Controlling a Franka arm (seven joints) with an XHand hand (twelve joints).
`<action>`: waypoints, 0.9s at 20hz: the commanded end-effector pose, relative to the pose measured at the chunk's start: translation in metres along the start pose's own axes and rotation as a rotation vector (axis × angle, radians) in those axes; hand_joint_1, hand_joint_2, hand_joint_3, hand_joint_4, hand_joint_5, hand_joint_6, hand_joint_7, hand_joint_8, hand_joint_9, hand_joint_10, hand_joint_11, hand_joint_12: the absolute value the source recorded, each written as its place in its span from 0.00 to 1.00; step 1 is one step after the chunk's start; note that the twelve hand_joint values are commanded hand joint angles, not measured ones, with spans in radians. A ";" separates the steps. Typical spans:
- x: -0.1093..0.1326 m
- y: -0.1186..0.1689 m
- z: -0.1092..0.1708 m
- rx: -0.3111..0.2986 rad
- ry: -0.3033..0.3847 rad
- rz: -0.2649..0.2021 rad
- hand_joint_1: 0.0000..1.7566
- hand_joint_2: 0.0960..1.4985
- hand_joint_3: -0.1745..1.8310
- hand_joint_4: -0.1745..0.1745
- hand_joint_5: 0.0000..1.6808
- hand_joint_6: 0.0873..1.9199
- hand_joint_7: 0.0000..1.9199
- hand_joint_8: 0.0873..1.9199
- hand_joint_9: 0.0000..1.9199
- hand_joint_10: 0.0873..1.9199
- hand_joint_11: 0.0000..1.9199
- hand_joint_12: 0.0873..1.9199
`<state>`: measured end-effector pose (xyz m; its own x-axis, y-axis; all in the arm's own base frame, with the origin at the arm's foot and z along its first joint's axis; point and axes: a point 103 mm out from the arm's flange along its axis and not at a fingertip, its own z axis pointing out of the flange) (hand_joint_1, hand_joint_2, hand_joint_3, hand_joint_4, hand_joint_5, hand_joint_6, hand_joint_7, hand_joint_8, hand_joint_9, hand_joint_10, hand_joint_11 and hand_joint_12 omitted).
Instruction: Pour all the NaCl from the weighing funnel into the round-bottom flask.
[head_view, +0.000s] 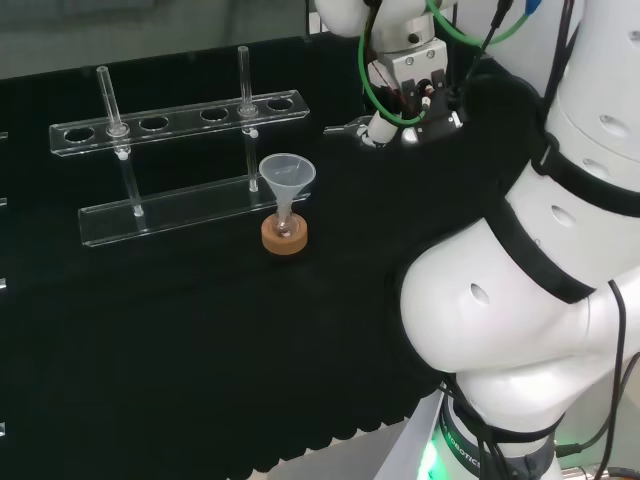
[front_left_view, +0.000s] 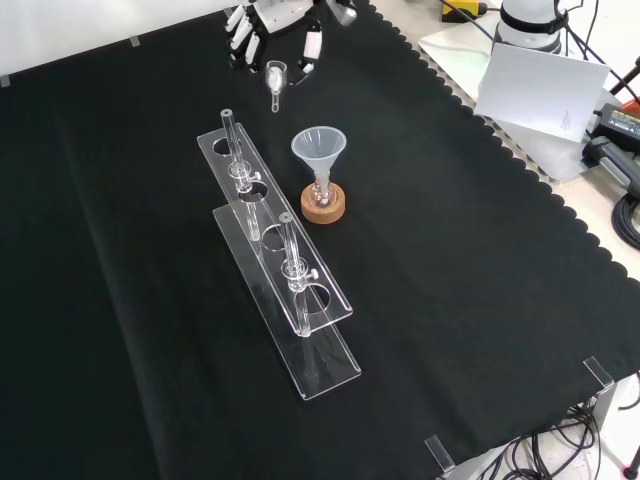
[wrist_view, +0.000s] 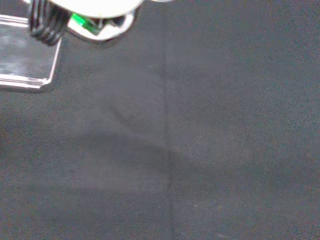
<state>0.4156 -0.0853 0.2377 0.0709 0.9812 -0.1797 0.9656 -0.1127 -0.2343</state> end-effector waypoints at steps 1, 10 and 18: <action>0.018 -0.019 -0.009 0.005 -0.013 -0.023 0.63 0.42 0.39 1.00 0.74 0.35 0.26 0.33 0.40 0.23 0.26 0.65; 0.037 -0.031 -0.015 0.023 -0.072 -0.055 0.63 0.43 0.39 1.00 0.73 0.35 0.26 0.33 0.40 0.23 0.26 0.65; 0.048 -0.035 -0.013 0.050 -0.118 -0.071 0.63 0.43 0.39 1.00 0.73 0.35 0.27 0.33 0.40 0.23 0.26 0.65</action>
<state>0.3895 -0.0363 0.2515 -0.0230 0.9641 -0.2646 0.9566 -0.0556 -0.2861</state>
